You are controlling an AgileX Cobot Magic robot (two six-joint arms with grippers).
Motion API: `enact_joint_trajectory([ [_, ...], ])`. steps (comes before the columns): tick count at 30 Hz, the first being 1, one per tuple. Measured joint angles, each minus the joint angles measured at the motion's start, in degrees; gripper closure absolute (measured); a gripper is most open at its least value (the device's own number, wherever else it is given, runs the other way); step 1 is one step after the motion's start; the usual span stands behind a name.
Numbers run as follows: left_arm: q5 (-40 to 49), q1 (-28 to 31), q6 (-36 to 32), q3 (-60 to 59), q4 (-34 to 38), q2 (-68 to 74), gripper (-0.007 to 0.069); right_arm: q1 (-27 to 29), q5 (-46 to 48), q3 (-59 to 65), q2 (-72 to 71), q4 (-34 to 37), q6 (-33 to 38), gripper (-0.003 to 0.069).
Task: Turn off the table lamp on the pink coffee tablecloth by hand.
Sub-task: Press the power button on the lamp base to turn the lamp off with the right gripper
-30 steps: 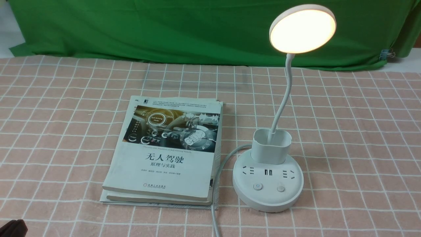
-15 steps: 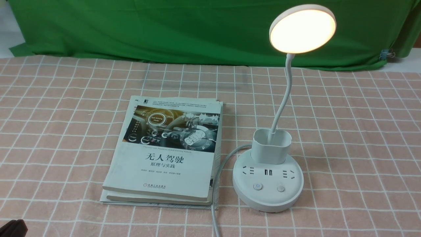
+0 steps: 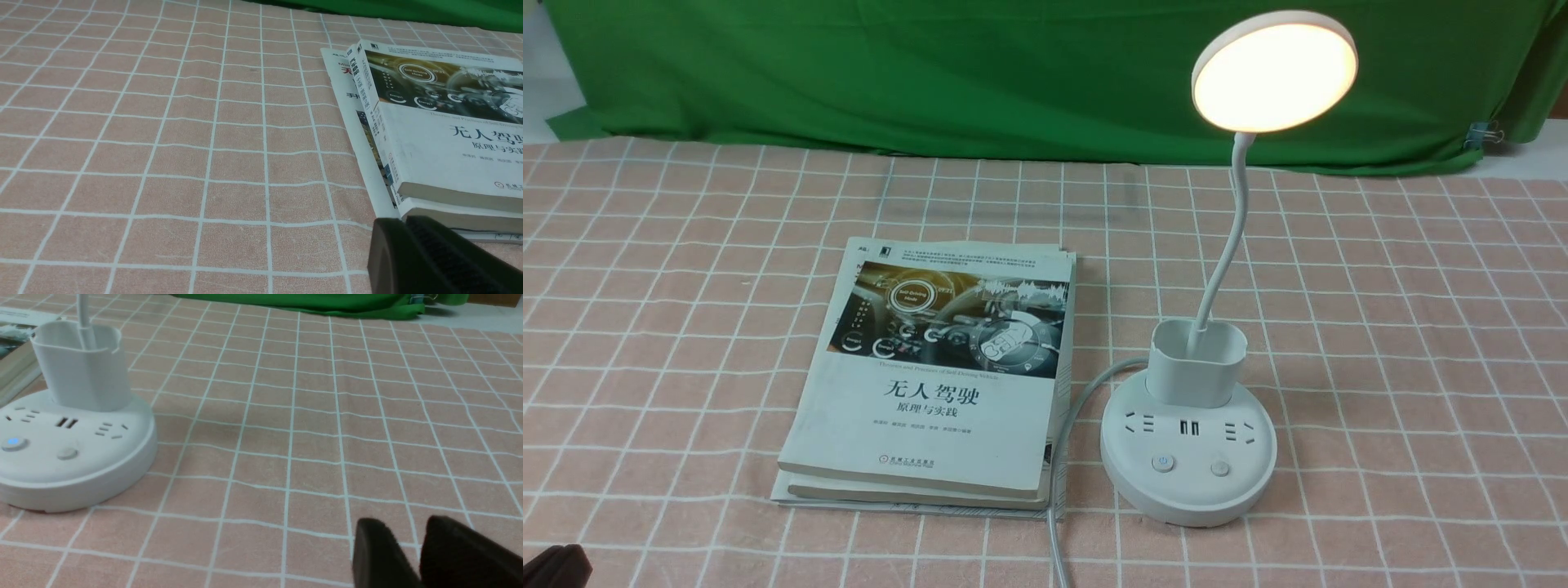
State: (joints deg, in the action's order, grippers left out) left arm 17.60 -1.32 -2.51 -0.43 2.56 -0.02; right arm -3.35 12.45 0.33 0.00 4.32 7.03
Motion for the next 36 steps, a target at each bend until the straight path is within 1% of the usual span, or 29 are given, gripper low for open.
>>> enact_joint_trajectory([
  [2, 0.0, 0.0, 0.0, 0.0, 0.0, 0.0, 0.0618, 0.0, -2.32, 0.0, 0.0, 1.93, -2.19, 0.042],
  [4, 0.0, 0.0, 0.0, 0.0, 0.0, 0.0, 0.0618, 0.0, -5.4, 0.0, 0.0, 4.89, -7.57, 0.042],
  [5, 0.0, 0.0, 0.0, 0.0, -0.13, 0.0, 0.0618, 0.0, -7.48, 0.0, 0.0, 5.84, -11.68, 0.042],
  [6, 0.0, 0.0, 0.0, 0.0, -0.13, 0.0, 0.0618, 0.0, -7.48, 0.0, 0.0, 5.84, -11.68, 0.042],
  [7, 0.0, 0.0, 0.0, 0.0, -0.13, 0.0, 0.0618, 0.0, -9.96, 0.0, 0.0, 6.58, -15.98, 0.042],
  [9, 0.0, 0.0, 0.0, 0.0, -0.17, 0.0, 0.0618, 0.0, -12.45, 0.0, 0.0, 7.2, -20.02, 0.042],
  [13, 0.0, 0.0, 0.0, 0.0, -0.17, 0.0, 0.0618, 0.0, -16.21, 0.0, 0.0, 7.67, -23.71, 0.042],
  [17, 0.0, 0.0, 0.0, 0.0, -0.17, 0.0, 0.0618, 0.0, -16.31, 0.0, 0.0, 7.72, -24.97, 0.0445],
  [19, 0.0, 0.0, 0.0, 0.0, -0.17, 0.0, 0.0618, 0.0, -13.17, -0.18, 1.02, 7.79, -25.96, 0.0501],
  [20, 0.0, 0.0, 0.0, 0.0, -0.17, 0.0, 0.0618, 0.0, -9.29, -1.34, 3.01, 7.84, -25.92, 0.0545],
  [22, 0.0, 0.0, 0.0, 0.0, -0.17, 0.0, 0.0618, 0.0, -2.25, -5.94, 7.04, 7.89, -24.21, 0.0595],
  [23, 0.0, 0.0, 0.0, 0.0, -0.17, 0.0, 0.0618, 0.0, -0.87, -7.85, 8.7, 7.89, -23.56, 0.0605],
  [27, 0.0, 0.0, 0.0, 0.0, -0.17, 0.0, 0.0618, 0.0, 15.41, -23.03, 24.11, 7.89, -14.69, 0.0613],
  [28, 0.0, 0.0, 0.0, 0.0, -0.17, 0.0, 0.0618, 0.0, 17.28, -23.8, 24.11, 7.89, -13.88, 0.0613],
  [29, 0.0, 0.0, 0.0, 0.0, -0.17, 0.0, 0.0618, 0.0, 24.76, -30.17, 31.6, 7.89, -11.05, 0.0614],
  [32, 0.0, 0.0, 0.0, 0.0, -0.17, 0.0, 0.0618, 0.0, 36.22, -37.55, 42.45, 7.89, -6.68, 0.0614],
  [34, 0.0, 0.0, 0.0, 0.0, -0.17, 0.0, 0.0618, 0.0, 39.69, -40.46, 48.58, 7.89, -4.94, 0.0614],
  [36, 0.0, 0.0, 0.0, 0.0, -0.17, 0.0, 0.0618, 0.0, 40.98, -42.36, 53.46, 7.89, -3.57, 0.0613],
])
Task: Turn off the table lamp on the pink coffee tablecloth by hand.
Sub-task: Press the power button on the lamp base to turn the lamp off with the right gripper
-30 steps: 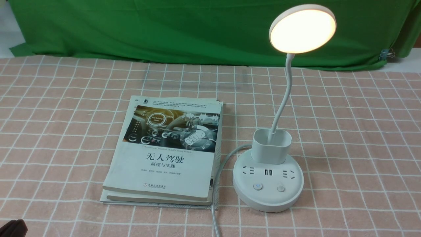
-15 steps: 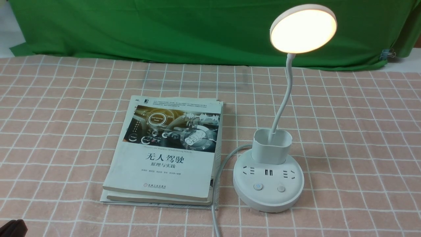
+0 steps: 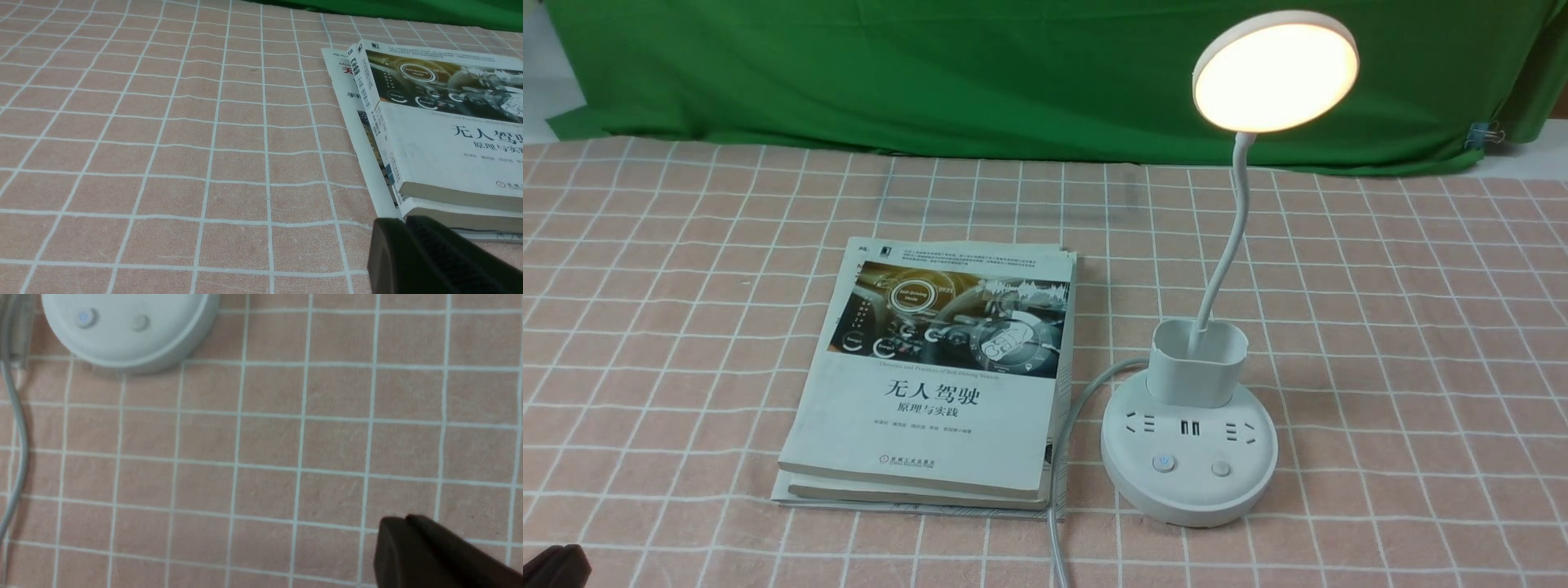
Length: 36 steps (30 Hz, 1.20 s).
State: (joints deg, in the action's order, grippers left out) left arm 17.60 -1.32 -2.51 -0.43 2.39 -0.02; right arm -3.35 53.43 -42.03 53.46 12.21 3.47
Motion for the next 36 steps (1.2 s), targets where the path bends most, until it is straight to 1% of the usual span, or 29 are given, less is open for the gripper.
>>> enact_joint_trajectory([
  [1, 0.0, 0.0, 0.0, 0.0, 0.0, 0.0, 0.0618, 0.0, 0.03, -0.12, 0.0, 0.0, 0.09, 0.0613],
  [4, 0.0, 0.0, 0.0, 0.0, 0.0, 0.0, 0.0618, -0.74, -0.12, -1.85, 6.17, -0.17, 0.47, 0.0613],
  [5, 0.0, 0.0, 0.0, 0.0, 0.0, 0.0, 0.0618, -1.78, -0.3, -2.47, 8.22, -0.23, 0.29, 0.0613],
  [9, 0.0, 0.0, 0.0, 0.0, 0.0, 0.0, 0.0618, -11.63, -1.45, -7.27, 17.87, -1.62, -2.89, 0.0613],
  [12, 0.0, 0.0, 0.0, 0.0, 0.0, 0.0, 0.0618, -19.18, -2.86, -11.59, 24.31, -6.35, -7.73, 0.0612],
  [13, 0.0, 0.0, 0.0, 0.0, 0.0, 0.0, 0.0618, -19.66, -2.95, -12.28, 24.79, -7.05, -8.44, 0.0613],
  [14, 0.0, 0.0, 0.0, 0.0, 0.0, 0.0, 0.0618, -23.18, -3.37, -15.06, 29.0, -8.86, -10.32, 0.0611],
  [17, 0.0, 0.0, 0.0, 0.0, 0.0, 0.0, 0.0618, -26.23, -4.32, -19.65, 34.79, -9.68, -11.73, 0.0608],
  [21, 0.0, 0.0, 0.0, 0.0, 0.0, 0.0, 0.0618, -28.11, -7.13, -22.25, 39.35, -9.82, -12.13, 0.0605],
  [24, 0.0, 0.0, 0.0, 0.0, 0.0, 0.0, 0.0618, -29.17, -11.45, -22.87, 43.25, -8.93, -12.45, 0.0603],
  [31, 0.0, 0.0, 0.0, 0.0, 0.0, 0.0, 0.0618, -29.17, -17.49, -22.87, 46.24, -7.38, -12.7, 0.0602],
  [36, 0.0, 0.0, 0.0, 0.0, 0.0, 0.0, 0.0618, -29.17, -18.85, -22.87, 46.5, -6.74, -12.7, 0.0602],
])
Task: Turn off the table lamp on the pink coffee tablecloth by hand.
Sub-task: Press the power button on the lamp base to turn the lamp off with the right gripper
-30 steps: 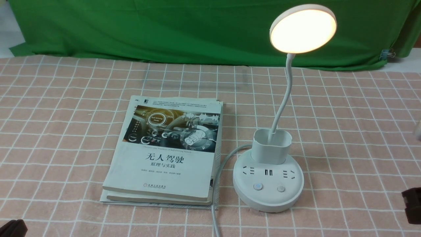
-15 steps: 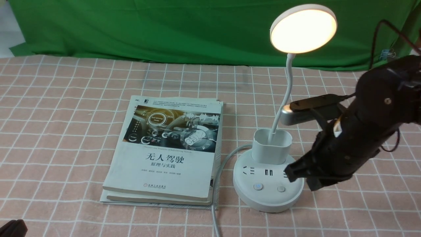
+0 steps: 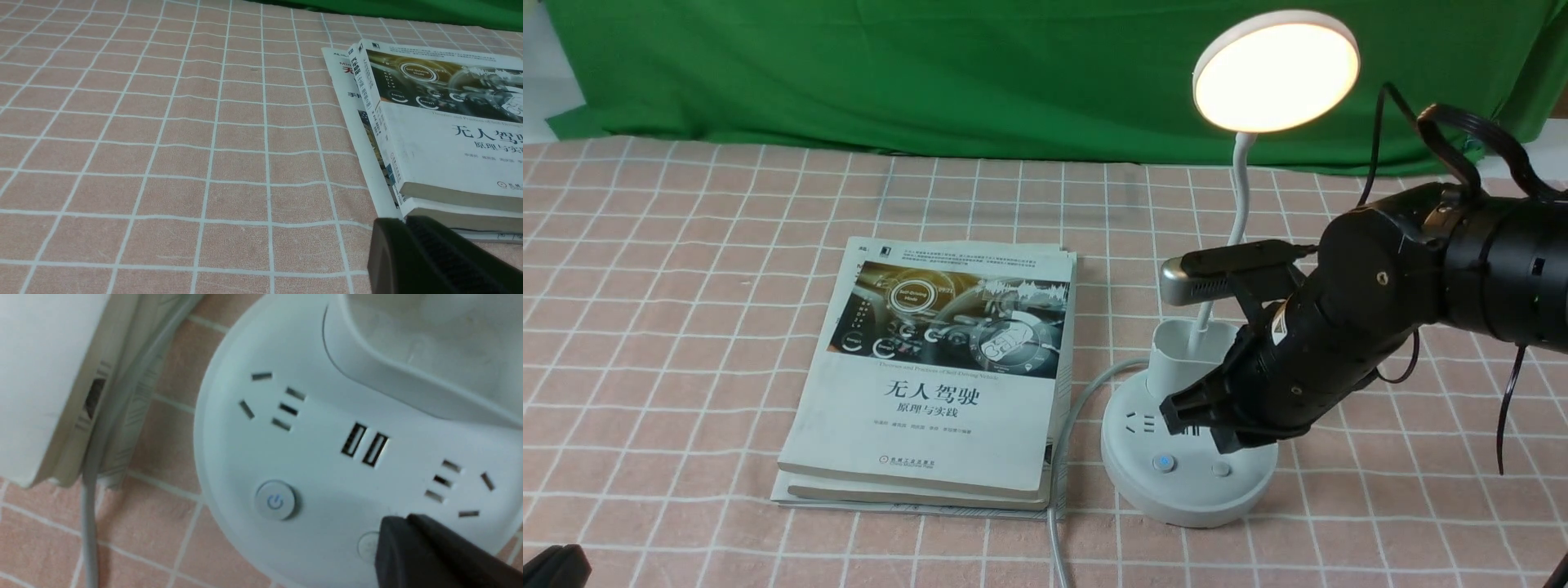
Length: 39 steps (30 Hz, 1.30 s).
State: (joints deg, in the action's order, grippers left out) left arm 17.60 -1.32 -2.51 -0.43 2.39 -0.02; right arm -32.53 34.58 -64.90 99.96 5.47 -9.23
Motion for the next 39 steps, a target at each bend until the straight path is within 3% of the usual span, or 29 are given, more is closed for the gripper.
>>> enact_joint_trajectory([
  [39, 0.0, 0.0, 0.0, 0.0, 0.0, 0.0, 0.0618, -1.16, 2.08, -0.59, 3.08, 0.47, 2.59, 0.0602],
])
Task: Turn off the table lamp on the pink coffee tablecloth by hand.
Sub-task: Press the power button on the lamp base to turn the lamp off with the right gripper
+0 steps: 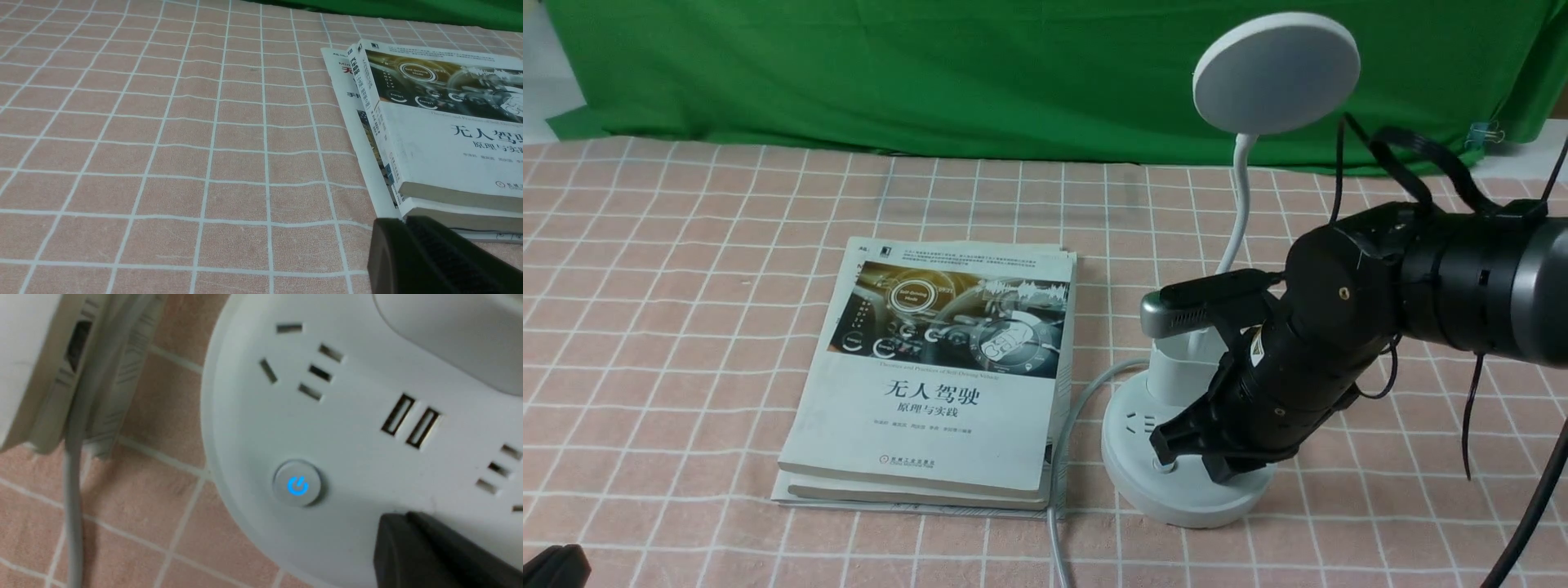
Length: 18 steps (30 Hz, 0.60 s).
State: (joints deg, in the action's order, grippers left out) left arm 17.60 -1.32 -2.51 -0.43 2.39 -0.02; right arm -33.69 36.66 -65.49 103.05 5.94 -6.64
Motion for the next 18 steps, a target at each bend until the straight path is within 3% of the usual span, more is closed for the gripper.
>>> enact_joint_trajectory([
  [10, 0.0, 0.0, 0.0, 0.0, -0.02, 0.0, 0.0618, 0.0, -0.36, 0.24, -4.55, -0.05, 0.21, 0.0602],
  [18, 0.0, 0.0, 0.0, 0.0, -0.02, 0.0, 0.0618, 0.0, -0.83, 0.24, -0.21, -0.17, 0.25, 0.0602],
])
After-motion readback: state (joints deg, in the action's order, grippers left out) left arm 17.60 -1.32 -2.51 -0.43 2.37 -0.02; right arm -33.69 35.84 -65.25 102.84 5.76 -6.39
